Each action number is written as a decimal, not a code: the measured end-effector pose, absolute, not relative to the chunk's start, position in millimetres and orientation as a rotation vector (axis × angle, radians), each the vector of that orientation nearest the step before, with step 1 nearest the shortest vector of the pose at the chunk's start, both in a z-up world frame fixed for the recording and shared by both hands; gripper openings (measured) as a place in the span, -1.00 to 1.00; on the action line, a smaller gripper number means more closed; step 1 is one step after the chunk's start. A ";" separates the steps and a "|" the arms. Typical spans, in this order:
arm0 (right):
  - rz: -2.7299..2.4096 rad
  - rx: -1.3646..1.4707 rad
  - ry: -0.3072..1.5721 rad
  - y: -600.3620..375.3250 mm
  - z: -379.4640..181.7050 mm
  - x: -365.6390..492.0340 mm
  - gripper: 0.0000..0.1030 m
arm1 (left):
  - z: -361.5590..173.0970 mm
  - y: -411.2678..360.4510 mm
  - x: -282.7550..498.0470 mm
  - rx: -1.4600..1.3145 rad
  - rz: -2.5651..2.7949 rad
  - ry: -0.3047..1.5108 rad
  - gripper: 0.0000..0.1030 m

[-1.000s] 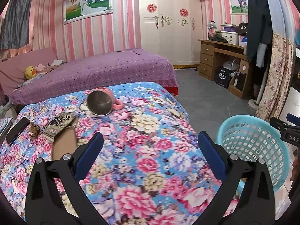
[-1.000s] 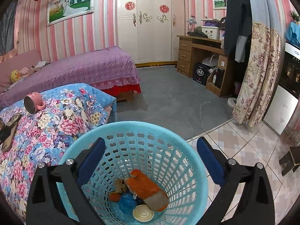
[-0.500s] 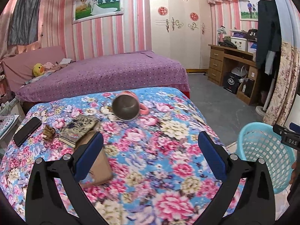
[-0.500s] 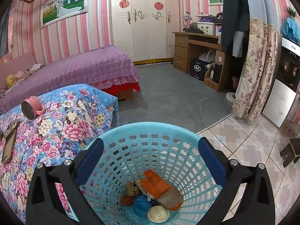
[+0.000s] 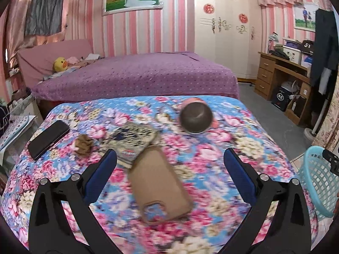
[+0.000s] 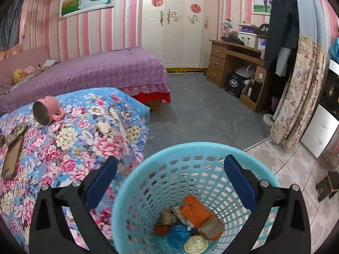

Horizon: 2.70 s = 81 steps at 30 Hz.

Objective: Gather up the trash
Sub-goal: 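Move both grippers back over the bed toward the crumpled brown paper, then grasp the crumpled brown paper with the left gripper and lift it, then grasp the black-and-white printed snack bag with the right gripper while the left gripper holds the paper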

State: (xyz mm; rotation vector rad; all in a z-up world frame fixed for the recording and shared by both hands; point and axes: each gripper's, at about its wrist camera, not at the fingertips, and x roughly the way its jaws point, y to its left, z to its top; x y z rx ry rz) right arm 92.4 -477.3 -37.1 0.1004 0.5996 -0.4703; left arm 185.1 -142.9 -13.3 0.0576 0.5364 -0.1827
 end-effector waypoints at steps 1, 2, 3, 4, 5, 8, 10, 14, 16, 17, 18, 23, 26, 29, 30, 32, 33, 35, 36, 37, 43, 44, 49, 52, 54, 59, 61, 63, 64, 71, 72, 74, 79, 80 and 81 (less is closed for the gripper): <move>-0.463 0.094 0.600 -470.9 -37.4 96.2 0.91 | -13.1 -135.8 187.0 0.063 -0.175 0.535 0.89; -0.456 0.093 0.600 -467.3 -37.5 98.4 0.91 | -13.0 -128.9 188.4 0.072 -0.164 0.532 0.89; -0.448 0.093 0.600 -463.1 -37.7 100.9 0.91 | -13.1 -124.4 189.1 0.078 -0.157 0.531 0.89; -0.428 0.096 0.598 -456.1 -37.5 105.6 0.91 | -13.8 -117.0 190.6 0.087 -0.146 0.531 0.89; -0.416 0.096 0.597 -451.1 -37.3 108.5 0.91 | -14.6 -111.2 191.9 0.091 -0.139 0.533 0.89; -0.378 0.070 0.602 -428.9 -38.0 121.3 0.91 | -19.3 -87.6 197.2 0.090 -0.116 0.550 0.89; -0.357 0.047 0.607 -414.6 -38.0 130.8 0.91 | -23.8 -73.0 200.9 0.083 -0.097 0.566 0.89; -0.309 0.054 0.613 -388.0 -37.1 150.3 0.91 | -33.1 -47.6 208.9 0.083 -0.041 0.594 0.89; -0.287 0.060 0.615 -374.1 -34.8 162.2 0.91 | -33.3 -37.7 213.4 0.087 -0.017 0.595 0.89; -0.274 0.064 0.613 -368.3 -34.1 165.7 0.91 | -32.9 -31.5 216.3 0.089 -0.003 0.594 0.89; -0.261 0.070 0.610 -362.4 -33.1 169.6 0.91 | -33.0 -27.1 218.2 0.086 0.003 0.596 0.89; -0.181 0.092 0.598 -329.3 -29.6 198.1 0.91 | -40.3 5.9 236.6 0.051 0.039 0.653 0.89; -0.130 0.091 0.605 -311.7 -30.9 213.5 0.91 | -48.6 17.7 247.0 0.049 0.049 0.693 0.89; -0.081 0.071 0.625 -295.3 -34.7 227.3 0.91 | -56.6 26.9 259.2 0.034 0.059 0.728 0.89; -0.070 0.063 0.627 -290.9 -35.5 230.2 0.91 | -58.9 29.4 263.2 0.025 0.060 0.738 0.89; -0.064 0.032 0.633 -281.7 -39.2 234.9 0.91 | -63.2 34.9 272.2 0.000 0.060 0.759 0.89; -0.067 0.020 0.637 -278.5 -40.9 236.3 0.91 | -64.3 36.2 275.2 -0.010 0.058 0.765 0.89; -0.081 0.002 0.656 -273.6 -45.8 240.5 0.91 | -64.6 38.1 282.3 -0.041 0.048 0.770 0.89; -0.088 -0.001 0.666 -273.3 -48.2 242.6 0.91 | -64.3 36.6 286.8 -0.054 0.033 0.770 0.89; -0.095 0.001 0.679 -273.9 -51.1 244.1 0.91 | -64.2 34.1 289.7 -0.056 0.022 0.769 0.89; -0.126 0.091 0.713 -288.5 -61.9 248.8 0.91 | -69.3 18.6 311.1 -0.046 -0.002 0.774 0.78; -0.134 0.095 0.718 -290.1 -62.8 249.5 0.91 | -72.0 18.4 314.5 -0.053 -0.005 0.787 0.65; -0.095 0.127 0.743 -294.0 -68.7 250.6 0.91 | -76.1 23.4 322.6 -0.113 -0.057 0.794 0.15; -0.063 0.105 0.729 -285.5 -66.3 247.6 0.91 | -76.4 25.1 321.3 -0.128 -0.080 0.793 -0.30; -0.054 0.078 0.697 -275.9 -60.5 243.1 0.91 | -75.0 28.0 318.6 -0.144 -0.096 0.790 -0.30; -0.014 0.023 0.678 -239.7 -47.3 248.8 0.91 | -65.0 48.9 302.4 -0.113 -0.058 0.763 -0.31; 0.021 0.004 0.682 -218.7 -41.5 260.2 0.91 | -59.1 63.6 291.6 -0.113 -0.034 0.756 -0.31; 0.058 -0.019 0.685 -201.2 -39.8 269.6 0.91 | -52.2 74.9 281.4 -0.121 -0.015 0.744 -0.31; 0.072 -0.042 0.699 -187.2 -40.9 280.1 0.91 | -48.6 82.7 277.7 -0.123 -0.013 0.738 -0.31; 0.039 -0.075 0.783 -152.7 -61.7 330.2 0.91 | -29.7 93.5 262.9 -0.036 0.033 0.681 -0.31; 0.031 -0.074 0.796 -151.7 -64.8 335.6 0.89 | -31.2 95.8 264.0 -0.032 0.038 0.688 -0.31; 0.037 -0.047 0.837 -150.5 -72.5 345.7 0.85 | -34.1 99.4 265.3 -0.038 0.045 0.697 -0.32; 0.107 -0.033 0.944 -139.6 -90.7 366.3 0.54 | -39.2 106.5 271.7 -0.070 0.051 0.726 -0.32; 0.115 -0.037 0.944 -138.0 -90.2 367.5 0.45 | -40.0 105.6 271.7 -0.066 0.056 0.728 -0.32; 0.124 -0.040 0.945 -136.9 -89.4 368.1 0.28 | -38.8 105.4 271.2 -0.062 0.060 0.728 -0.32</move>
